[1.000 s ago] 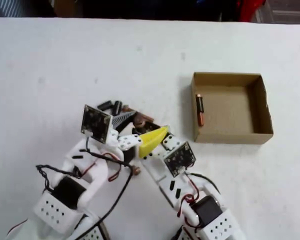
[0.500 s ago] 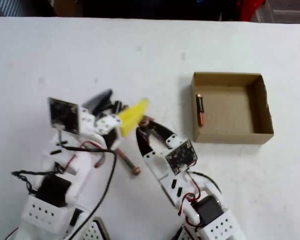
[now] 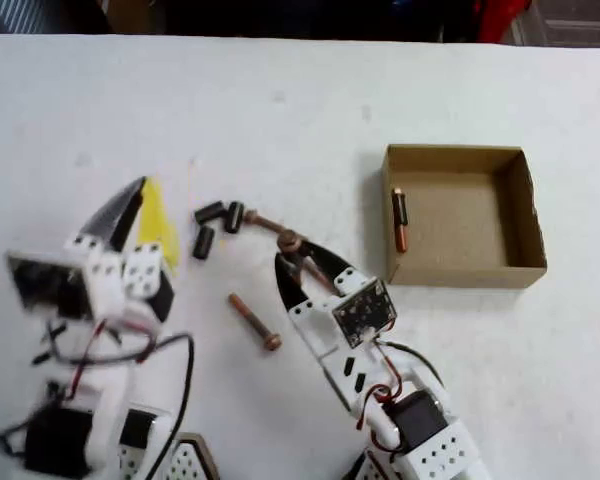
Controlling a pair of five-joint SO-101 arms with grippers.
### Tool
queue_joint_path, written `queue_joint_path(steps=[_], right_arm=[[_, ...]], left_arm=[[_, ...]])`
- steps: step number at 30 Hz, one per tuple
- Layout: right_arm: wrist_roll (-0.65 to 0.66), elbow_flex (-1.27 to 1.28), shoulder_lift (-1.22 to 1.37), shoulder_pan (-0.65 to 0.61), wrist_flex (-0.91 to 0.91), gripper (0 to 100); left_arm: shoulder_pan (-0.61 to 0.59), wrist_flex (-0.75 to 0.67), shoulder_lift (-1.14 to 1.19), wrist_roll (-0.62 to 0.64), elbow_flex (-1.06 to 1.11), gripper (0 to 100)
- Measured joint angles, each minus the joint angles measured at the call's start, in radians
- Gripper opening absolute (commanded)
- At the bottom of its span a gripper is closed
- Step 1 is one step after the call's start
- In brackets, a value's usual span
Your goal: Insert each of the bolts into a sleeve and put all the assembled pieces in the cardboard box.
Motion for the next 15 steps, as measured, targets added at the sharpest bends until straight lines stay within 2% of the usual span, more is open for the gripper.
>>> queue_joint_path(steps=[9, 15], right_arm=[[0.0, 0.0, 0.0, 0.006, 0.043, 1.7], [0.0, -0.021, 0.0, 0.146, 0.055, 1.7]], left_arm=[[-0.149, 0.115, -0.209, -0.008, 0.115, 2], [-0.183, 0.147, -0.224, -0.043, 0.189, 2]])
